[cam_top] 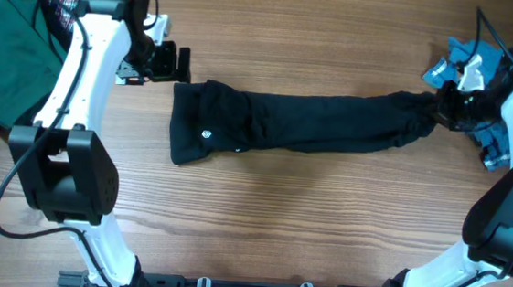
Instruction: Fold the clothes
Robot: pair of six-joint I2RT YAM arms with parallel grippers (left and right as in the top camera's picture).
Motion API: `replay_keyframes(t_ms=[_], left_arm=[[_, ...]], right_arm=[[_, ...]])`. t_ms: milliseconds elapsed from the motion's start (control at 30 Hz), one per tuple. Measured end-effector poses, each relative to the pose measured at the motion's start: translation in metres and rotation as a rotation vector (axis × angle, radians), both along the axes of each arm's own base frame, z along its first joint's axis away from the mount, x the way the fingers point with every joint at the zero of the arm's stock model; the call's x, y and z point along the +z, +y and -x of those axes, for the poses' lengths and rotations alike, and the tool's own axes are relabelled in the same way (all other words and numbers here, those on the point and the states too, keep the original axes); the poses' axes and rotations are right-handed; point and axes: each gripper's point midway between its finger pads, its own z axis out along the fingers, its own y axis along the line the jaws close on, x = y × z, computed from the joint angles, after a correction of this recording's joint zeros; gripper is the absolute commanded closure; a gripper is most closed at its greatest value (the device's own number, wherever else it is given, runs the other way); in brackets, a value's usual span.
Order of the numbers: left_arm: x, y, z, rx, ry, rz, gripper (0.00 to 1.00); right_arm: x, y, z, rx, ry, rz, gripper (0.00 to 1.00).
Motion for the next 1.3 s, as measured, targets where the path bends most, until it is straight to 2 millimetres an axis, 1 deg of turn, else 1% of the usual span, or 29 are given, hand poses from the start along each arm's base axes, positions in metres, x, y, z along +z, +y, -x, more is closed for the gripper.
replay_keyframes(t_ms=[33, 133, 167, 200, 300, 400, 433, 533, 600, 667, 900, 1000, 1033, 1067, 1100, 1133, 1300], left_arm=[[0.0, 0.005, 0.0, 0.012, 0.0, 0.0, 0.0], [0.0, 0.013, -0.001, 0.031, 0.0, 0.0, 0.0], [0.0, 0.015, -0.001, 0.036, 0.002, 0.0, 0.0], [0.0, 0.016, -0.001, 0.039, 0.002, 0.0, 0.0], [0.0, 0.016, 0.0, 0.039, 0.004, 0.0, 0.0], [0.0, 0.016, 0.0, 0.039, 0.003, 0.0, 0.0], [0.0, 0.016, 0.0, 0.039, 0.003, 0.0, 0.0], [0.0, 0.016, 0.0, 0.039, 0.003, 0.0, 0.0], [0.0, 0.016, 0.0, 0.039, 0.004, 0.0, 0.0], [0.0, 0.016, 0.0, 0.039, 0.004, 0.0, 0.0], [0.0, 0.016, 0.0, 0.039, 0.004, 0.0, 0.0], [0.0, 0.016, 0.0, 0.039, 0.003, 0.0, 0.0], [0.0, 0.016, 0.0, 0.039, 0.004, 0.0, 0.0], [0.0, 0.016, 0.0, 0.039, 0.003, 0.0, 0.0], [0.0, 0.016, 0.0, 0.039, 0.003, 0.0, 0.0], [0.0, 0.016, 0.0, 0.039, 0.003, 0.0, 0.0], [0.0, 0.016, 0.0, 0.039, 0.003, 0.0, 0.0]], right_arm=[[0.005, 0.014, -0.004, 0.046, -0.009, 0.004, 0.96], [0.01, 0.053, -0.009, 0.143, -0.02, 0.006, 0.96], [0.01, 0.074, -0.009, 0.191, -0.02, 0.005, 0.96], [0.01, 0.087, -0.008, 0.22, -0.019, 0.003, 0.96], [0.011, 0.148, -0.003, 0.329, -0.018, -0.007, 0.96], [0.012, 0.193, 0.006, 0.401, -0.017, -0.018, 0.96], [0.013, 0.211, 0.009, 0.429, -0.023, -0.023, 0.96], [0.016, 0.243, 0.012, 0.48, -0.055, -0.032, 0.96], [0.017, 0.256, 0.014, 0.498, -0.067, -0.034, 0.96], [0.017, 0.264, 0.016, 0.508, -0.074, -0.036, 0.96], [0.019, 0.283, 0.019, 0.539, -0.097, -0.041, 0.96], [0.02, 0.296, 0.019, 0.557, -0.122, -0.049, 0.96], [0.019, 0.301, 0.019, 0.566, -0.128, -0.054, 0.72], [0.018, 0.305, 0.019, 0.571, -0.129, -0.056, 0.33], [0.018, 0.308, 0.02, 0.573, -0.128, -0.064, 0.08], [0.019, 0.312, 0.021, 0.581, -0.132, -0.073, 0.0], [0.023, 0.33, 0.033, 0.653, -0.148, -0.113, 0.01]])
